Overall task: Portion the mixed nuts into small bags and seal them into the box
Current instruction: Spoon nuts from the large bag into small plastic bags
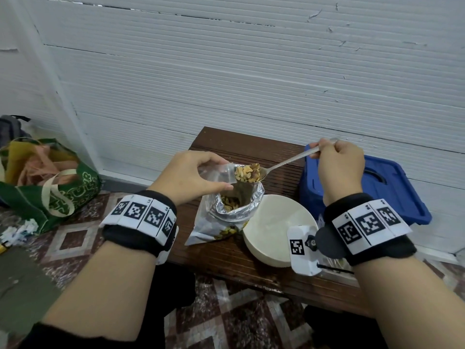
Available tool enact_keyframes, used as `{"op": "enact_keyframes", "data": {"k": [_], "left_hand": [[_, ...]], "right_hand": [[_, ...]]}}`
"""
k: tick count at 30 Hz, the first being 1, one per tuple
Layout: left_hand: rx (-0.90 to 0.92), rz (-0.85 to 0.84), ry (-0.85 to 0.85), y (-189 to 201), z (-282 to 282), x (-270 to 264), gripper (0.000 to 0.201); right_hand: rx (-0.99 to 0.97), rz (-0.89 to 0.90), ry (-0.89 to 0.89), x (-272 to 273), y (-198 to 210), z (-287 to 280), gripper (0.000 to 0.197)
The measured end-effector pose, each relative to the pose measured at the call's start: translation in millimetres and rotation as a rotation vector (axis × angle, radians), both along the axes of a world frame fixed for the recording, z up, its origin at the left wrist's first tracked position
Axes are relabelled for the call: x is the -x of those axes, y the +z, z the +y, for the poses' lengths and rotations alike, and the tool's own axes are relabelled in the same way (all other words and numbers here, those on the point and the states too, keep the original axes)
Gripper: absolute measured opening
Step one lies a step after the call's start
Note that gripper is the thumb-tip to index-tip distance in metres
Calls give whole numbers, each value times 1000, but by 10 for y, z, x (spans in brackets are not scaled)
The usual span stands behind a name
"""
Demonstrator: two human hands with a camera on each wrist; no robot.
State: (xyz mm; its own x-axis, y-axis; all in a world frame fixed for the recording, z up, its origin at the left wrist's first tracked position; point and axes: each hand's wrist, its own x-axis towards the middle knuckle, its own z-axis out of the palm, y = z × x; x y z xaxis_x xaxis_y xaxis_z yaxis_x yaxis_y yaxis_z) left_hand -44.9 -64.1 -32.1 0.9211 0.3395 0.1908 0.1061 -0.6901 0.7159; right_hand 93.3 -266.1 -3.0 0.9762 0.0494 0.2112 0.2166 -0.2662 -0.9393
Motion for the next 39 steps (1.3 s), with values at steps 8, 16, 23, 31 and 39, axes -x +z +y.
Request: {"op": "enact_keyframes", "data": {"k": [8,16,23,31,39], "left_hand": [[-94,2,4,-60,-38,-85,48],[-126,-2,28,-32,-103,-103,48],[-51,-39,31,-86,-146,-131,46],[68,-101,71,-53,-159,-124,37],[108,-155,117,-16,-67,-54,23]], "right_hand": [[23,-10,71,39,22,120,32],[8,-17,127,97,9,218,33],[-9,-80,197,179,-3,269,31],[-154,-238,387,231,119,222,23],[-317,-361,180,191,139,101,24]]}}
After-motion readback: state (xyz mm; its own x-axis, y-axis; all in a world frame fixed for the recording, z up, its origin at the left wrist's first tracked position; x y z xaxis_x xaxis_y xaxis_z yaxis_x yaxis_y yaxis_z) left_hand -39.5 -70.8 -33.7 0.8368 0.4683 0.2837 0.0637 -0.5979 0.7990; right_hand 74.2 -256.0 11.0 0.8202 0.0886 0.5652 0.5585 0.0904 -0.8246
